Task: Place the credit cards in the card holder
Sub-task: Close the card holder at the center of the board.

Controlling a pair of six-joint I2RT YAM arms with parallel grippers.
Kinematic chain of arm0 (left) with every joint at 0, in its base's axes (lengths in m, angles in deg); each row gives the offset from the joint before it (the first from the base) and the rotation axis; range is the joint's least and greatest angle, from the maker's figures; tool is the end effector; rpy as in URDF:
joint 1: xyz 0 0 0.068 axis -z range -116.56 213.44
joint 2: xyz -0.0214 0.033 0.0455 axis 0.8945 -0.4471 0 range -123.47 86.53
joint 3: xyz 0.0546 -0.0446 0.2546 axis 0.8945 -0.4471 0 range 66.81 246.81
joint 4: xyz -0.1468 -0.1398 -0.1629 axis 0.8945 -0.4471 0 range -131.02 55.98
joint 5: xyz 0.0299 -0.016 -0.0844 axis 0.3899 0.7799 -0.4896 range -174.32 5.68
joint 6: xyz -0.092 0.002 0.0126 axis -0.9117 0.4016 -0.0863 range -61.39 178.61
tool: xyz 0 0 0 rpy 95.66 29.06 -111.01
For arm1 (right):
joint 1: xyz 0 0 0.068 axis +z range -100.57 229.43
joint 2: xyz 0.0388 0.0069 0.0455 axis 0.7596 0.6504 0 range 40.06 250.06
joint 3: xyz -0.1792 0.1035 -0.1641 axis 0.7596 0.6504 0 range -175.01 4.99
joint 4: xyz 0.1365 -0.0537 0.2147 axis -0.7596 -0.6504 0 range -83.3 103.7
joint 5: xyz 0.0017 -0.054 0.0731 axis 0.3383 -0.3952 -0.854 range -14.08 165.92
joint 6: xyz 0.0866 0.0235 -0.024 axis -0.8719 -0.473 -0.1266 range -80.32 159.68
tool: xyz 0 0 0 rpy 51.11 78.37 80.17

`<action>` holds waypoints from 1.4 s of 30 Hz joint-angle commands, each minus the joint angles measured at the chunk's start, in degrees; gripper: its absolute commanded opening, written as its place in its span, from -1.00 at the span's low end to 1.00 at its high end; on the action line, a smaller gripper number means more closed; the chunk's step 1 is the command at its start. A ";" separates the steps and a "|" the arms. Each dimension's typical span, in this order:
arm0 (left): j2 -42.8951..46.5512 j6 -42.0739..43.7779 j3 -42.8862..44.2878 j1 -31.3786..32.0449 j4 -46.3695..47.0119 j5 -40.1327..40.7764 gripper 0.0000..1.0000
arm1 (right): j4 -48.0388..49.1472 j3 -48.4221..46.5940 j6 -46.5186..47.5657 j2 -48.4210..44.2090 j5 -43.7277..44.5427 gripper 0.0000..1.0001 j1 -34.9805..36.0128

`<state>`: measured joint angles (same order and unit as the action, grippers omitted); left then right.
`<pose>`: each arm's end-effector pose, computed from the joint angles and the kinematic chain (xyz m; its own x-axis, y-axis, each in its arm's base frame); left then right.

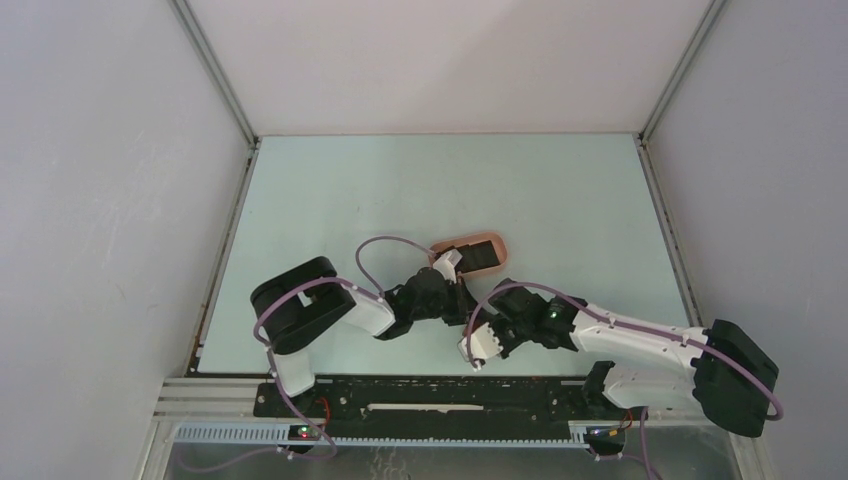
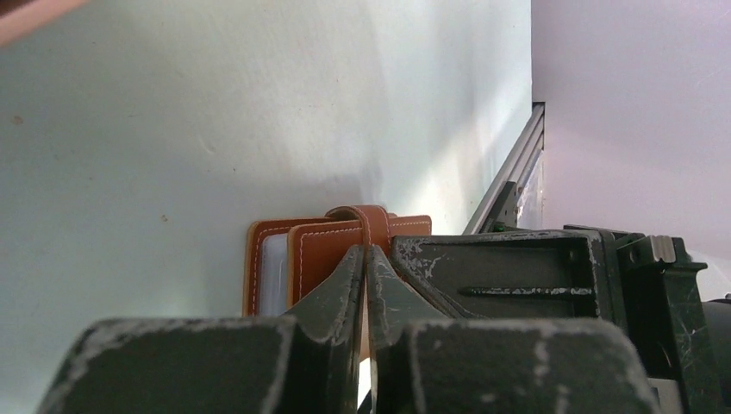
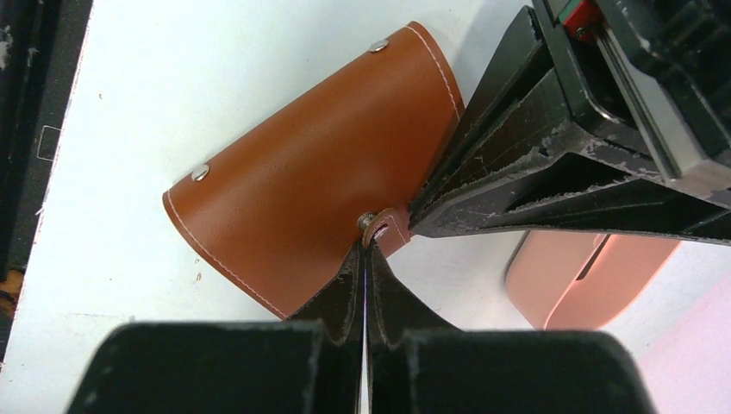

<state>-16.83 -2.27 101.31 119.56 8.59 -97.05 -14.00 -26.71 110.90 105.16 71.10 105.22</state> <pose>0.1867 -0.3110 0.0874 -0.9237 -0.1530 -0.3513 0.2323 0.5056 -0.8309 0.1206 0.1900 0.1231 0.6434 -0.7317 -0.2251 -0.7386 -0.5160 -0.4339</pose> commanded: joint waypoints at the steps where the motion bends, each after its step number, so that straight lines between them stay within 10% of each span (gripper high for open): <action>1: -2.24 0.05 -1.34 0.10 -2.27 1.28 -0.83 | -3.33 1.29 -2.12 -0.50 -4.71 -1.00 2.66; 27: 5.70 -1.64 -4.51 0.13 -0.85 1.41 -0.56 | -0.69 1.29 -5.72 3.97 1.72 -1.00 8.92; 42: 3.00 -3.60 1.19 0.99 1.95 -1.42 -0.78 | -0.60 1.29 -5.79 4.06 1.39 -1.00 8.91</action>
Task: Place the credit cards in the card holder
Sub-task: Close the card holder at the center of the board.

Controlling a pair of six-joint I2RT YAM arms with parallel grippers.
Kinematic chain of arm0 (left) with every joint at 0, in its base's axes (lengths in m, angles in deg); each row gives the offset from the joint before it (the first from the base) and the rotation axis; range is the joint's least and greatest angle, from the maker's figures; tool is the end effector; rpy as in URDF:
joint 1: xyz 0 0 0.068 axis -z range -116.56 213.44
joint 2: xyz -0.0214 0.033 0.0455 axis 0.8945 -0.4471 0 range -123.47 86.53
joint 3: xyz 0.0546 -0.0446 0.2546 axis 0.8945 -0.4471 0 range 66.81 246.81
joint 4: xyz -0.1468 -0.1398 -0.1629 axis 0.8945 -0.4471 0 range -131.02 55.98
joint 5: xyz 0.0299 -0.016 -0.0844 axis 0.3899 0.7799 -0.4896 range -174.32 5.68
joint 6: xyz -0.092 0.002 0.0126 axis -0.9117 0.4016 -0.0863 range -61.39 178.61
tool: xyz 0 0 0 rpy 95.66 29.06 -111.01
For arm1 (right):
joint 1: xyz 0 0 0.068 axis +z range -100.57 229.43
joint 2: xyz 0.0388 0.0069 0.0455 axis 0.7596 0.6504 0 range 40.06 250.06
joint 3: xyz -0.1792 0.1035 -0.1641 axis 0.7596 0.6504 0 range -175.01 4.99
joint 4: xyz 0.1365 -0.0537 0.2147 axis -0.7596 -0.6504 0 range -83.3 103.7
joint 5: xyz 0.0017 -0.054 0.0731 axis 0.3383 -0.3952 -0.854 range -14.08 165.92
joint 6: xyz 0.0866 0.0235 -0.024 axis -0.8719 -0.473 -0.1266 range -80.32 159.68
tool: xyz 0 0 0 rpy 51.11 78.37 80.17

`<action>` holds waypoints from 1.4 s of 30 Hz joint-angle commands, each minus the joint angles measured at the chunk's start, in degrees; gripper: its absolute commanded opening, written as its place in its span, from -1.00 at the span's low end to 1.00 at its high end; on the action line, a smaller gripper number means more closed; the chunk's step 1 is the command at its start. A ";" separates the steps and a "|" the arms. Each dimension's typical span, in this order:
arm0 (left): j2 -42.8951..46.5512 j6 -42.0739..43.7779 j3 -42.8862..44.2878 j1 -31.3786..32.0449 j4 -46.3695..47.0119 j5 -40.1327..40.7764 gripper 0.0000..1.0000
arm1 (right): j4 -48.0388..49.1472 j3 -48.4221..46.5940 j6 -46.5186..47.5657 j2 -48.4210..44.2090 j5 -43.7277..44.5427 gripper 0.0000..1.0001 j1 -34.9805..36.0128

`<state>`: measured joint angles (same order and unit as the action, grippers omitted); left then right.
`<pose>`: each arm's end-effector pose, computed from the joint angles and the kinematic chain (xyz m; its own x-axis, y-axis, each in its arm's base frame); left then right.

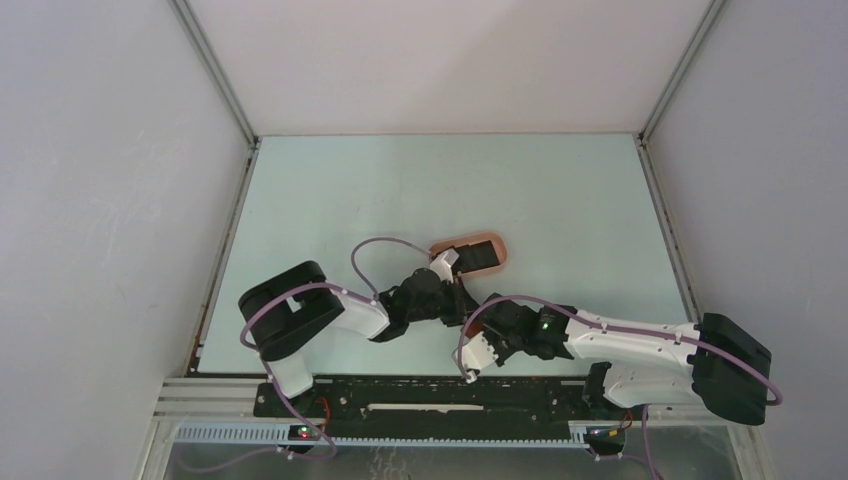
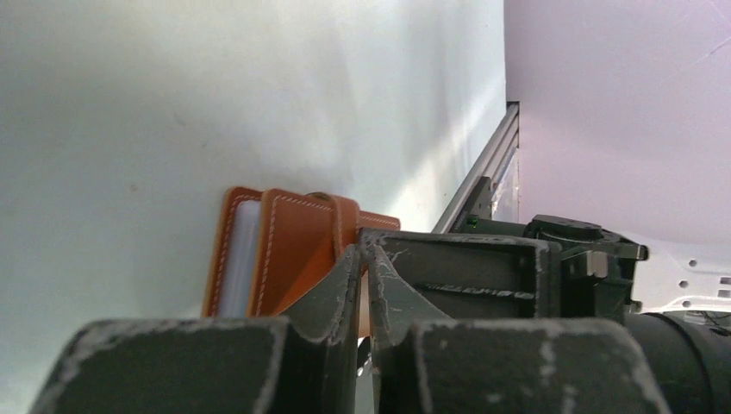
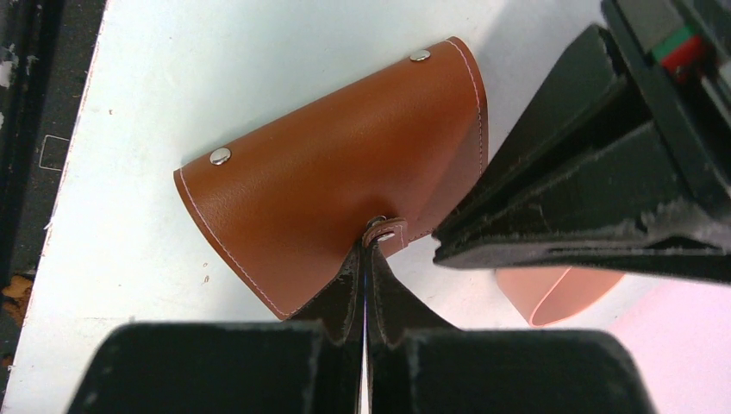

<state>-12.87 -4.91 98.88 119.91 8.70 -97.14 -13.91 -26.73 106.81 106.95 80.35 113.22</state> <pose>0.1791 -0.3039 0.0988 -0.9298 -0.1768 -0.3227 0.2062 0.4760 -0.8549 0.1053 0.1995 0.1169 0.6572 -0.7450 -0.1144 -0.7034 -0.5517 -0.4482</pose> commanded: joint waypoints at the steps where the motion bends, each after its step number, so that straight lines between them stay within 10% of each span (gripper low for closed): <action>1: -1.41 -1.15 3.99 0.74 1.84 -1.33 -0.79 | -0.64 1.32 -1.72 2.28 -7.89 -1.00 0.90; 42: -10.67 -12.69 -4.72 11.98 -1.91 8.76 -0.97 | -3.59 -2.40 -5.70 11.85 -2.78 -1.00 3.38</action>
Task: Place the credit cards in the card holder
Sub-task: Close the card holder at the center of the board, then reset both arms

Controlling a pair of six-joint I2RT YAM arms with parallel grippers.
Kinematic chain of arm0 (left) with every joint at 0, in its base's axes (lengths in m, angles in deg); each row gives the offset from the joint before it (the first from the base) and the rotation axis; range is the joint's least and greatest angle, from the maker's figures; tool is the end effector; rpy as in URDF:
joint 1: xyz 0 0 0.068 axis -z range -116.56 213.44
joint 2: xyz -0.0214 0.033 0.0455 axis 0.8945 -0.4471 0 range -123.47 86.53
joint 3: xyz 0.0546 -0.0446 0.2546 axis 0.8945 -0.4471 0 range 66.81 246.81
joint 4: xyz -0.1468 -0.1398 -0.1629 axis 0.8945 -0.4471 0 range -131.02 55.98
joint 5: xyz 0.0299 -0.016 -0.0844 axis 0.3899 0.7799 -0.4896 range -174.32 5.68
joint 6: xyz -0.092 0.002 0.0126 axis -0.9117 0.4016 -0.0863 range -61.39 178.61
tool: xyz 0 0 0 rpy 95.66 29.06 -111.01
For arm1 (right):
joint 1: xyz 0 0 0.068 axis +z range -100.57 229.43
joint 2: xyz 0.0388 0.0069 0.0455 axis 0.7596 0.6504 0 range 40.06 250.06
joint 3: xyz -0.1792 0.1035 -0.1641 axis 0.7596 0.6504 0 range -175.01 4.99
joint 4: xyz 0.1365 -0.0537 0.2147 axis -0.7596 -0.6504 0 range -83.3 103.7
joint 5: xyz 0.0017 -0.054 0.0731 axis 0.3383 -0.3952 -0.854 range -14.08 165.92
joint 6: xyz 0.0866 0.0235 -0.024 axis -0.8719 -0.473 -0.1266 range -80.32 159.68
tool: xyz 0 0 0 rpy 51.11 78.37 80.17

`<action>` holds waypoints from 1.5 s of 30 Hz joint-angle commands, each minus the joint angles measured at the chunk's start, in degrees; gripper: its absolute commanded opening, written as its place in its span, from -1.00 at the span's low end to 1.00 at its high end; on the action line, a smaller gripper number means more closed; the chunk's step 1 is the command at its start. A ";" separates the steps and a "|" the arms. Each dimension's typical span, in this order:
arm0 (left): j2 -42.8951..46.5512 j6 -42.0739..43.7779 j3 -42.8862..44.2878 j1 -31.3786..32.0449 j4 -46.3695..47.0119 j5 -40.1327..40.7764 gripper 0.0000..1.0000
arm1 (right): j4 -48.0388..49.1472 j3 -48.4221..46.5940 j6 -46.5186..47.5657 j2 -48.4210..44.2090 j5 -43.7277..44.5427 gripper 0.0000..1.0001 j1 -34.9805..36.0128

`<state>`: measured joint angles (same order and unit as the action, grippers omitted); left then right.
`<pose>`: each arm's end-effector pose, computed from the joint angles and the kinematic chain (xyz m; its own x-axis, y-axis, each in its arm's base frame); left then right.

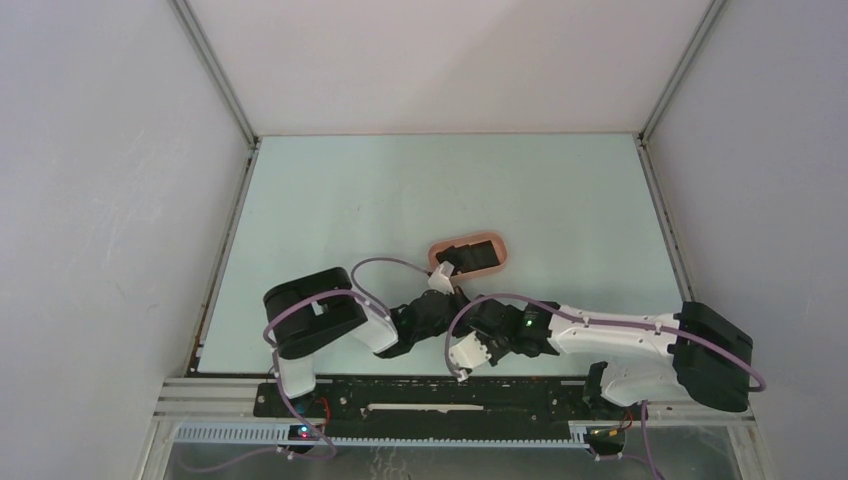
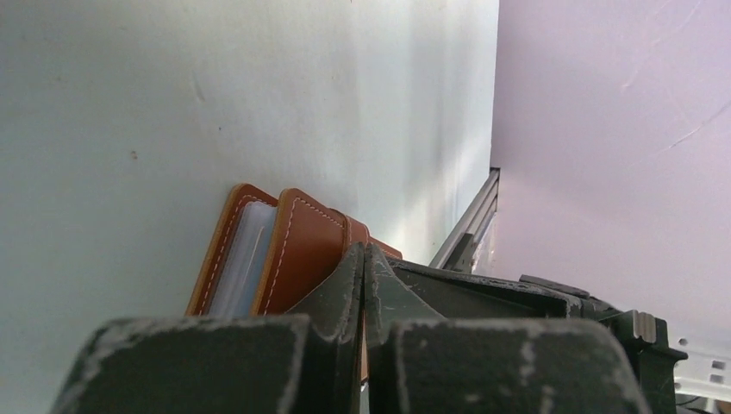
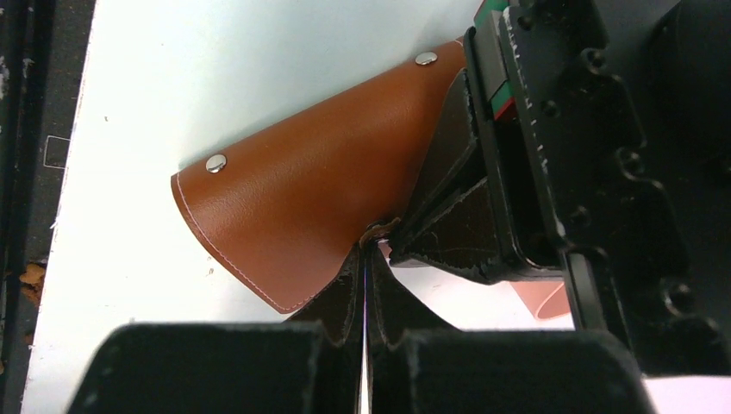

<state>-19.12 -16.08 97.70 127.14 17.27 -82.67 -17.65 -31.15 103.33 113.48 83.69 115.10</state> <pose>0.1596 -0.3174 0.0772 -0.8996 -0.3558 -0.2532 0.0633 0.4676 -0.8817 0.1068 0.2090 0.1121 0.6206 -0.7826 -0.0488 -0.7354 -0.5593 -0.3825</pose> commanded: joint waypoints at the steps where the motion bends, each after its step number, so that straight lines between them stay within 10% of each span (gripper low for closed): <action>1: -4.74 -2.01 -3.82 5.03 -10.14 -5.56 -0.97 | -0.11 1.91 -2.27 5.58 -5.95 -1.00 1.75; 26: -8.58 -8.94 -10.19 7.35 1.88 -5.37 -0.96 | -2.16 -2.78 -2.56 11.56 -4.08 -0.98 6.82; 35: 5.41 3.18 -5.69 1.58 -10.74 -4.92 -0.51 | -8.01 -3.94 -5.47 -6.53 -11.54 0.07 -0.03; 45: 28.08 21.95 1.23 -2.97 -34.27 2.15 -0.38 | -13.07 -6.15 -5.94 -26.29 -27.44 0.29 -22.37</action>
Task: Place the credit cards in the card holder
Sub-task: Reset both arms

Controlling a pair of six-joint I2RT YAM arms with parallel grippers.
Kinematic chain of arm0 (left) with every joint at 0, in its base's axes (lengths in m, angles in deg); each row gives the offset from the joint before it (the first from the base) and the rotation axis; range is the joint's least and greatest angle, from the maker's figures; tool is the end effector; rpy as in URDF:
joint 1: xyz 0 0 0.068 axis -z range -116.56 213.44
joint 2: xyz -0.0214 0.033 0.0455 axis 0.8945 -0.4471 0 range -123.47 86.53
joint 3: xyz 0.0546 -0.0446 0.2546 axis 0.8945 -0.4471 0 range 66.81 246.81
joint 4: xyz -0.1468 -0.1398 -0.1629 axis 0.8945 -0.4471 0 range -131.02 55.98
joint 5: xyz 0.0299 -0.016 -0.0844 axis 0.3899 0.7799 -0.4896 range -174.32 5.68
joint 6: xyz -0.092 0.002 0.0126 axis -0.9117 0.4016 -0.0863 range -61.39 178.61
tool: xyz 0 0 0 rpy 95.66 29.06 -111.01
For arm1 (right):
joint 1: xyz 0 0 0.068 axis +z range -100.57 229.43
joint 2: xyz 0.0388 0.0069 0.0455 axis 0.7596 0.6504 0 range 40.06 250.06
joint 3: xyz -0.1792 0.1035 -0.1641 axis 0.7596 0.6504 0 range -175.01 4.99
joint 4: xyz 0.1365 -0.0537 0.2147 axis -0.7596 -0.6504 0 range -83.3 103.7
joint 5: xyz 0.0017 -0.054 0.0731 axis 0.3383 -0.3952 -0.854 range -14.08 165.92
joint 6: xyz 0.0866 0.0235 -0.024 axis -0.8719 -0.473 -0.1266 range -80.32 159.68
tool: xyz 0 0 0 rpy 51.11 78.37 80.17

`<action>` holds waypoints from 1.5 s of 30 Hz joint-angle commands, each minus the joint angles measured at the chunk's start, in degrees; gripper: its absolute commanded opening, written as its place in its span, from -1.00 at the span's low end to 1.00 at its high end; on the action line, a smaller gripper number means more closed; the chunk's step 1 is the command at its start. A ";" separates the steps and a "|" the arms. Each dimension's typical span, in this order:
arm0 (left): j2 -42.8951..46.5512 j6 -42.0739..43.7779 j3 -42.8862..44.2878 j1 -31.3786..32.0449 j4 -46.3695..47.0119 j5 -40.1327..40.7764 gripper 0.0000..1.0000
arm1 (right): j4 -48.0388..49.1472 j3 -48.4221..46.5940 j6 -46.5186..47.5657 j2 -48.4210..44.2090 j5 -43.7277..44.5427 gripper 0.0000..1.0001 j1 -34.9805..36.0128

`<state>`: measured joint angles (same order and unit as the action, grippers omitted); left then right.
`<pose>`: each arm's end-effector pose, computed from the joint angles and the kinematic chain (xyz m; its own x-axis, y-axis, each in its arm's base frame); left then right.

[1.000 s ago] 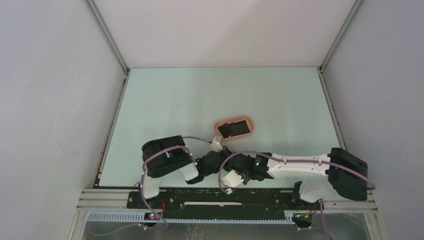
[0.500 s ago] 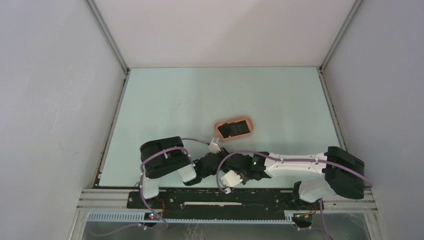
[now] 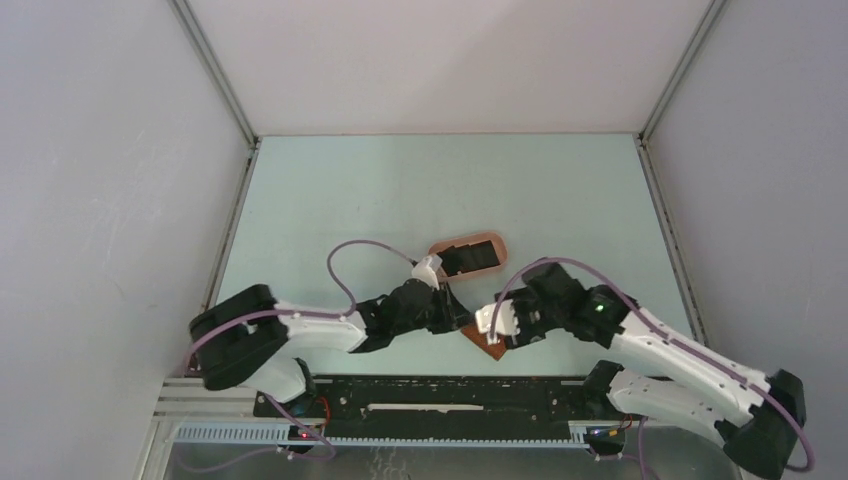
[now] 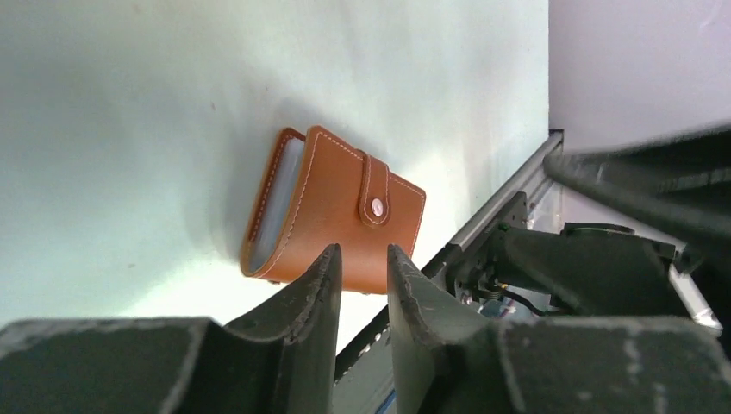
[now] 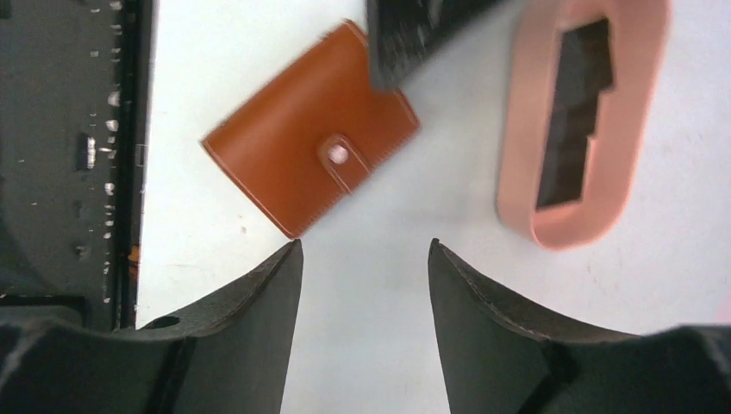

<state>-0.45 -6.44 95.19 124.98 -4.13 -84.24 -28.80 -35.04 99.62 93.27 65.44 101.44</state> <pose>0.1540 -0.2838 0.1159 -0.8931 -0.2549 -0.3706 0.1630 0.5845 -0.7949 0.1148 0.1718 0.1916 0.4708 -0.7799 -0.4124 -0.8597 -0.3007 -0.4128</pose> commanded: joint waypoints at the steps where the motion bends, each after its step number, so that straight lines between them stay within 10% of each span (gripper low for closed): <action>1: 12.60 15.21 4.47 -0.73 -15.97 5.46 -0.38 | -1.37 -3.09 -3.98 -7.84 -10.35 0.36 -12.05; 6: 30.04 28.73 7.92 -0.72 -29.01 13.00 -0.24 | 3.31 -9.03 -20.24 -14.28 -10.56 0.89 -25.49; 14: 49.21 40.68 17.20 -1.41 -47.37 22.78 0.99 | 9.49 -17.17 -46.88 -13.71 4.10 0.99 -28.83; 31: 55.32 41.30 28.33 -4.49 -56.84 19.42 1.00 | -7.29 -41.17 -53.14 -13.16 -2.43 0.99 -31.70; 45: 59.16 38.34 28.28 -4.87 -59.71 19.12 1.00 | -8.02 -42.19 -52.91 -13.09 -4.51 0.99 -36.70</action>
<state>58.21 33.01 120.85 120.50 -63.62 -64.03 -36.65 -77.09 46.94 80.35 62.23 65.94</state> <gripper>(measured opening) 0.996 0.993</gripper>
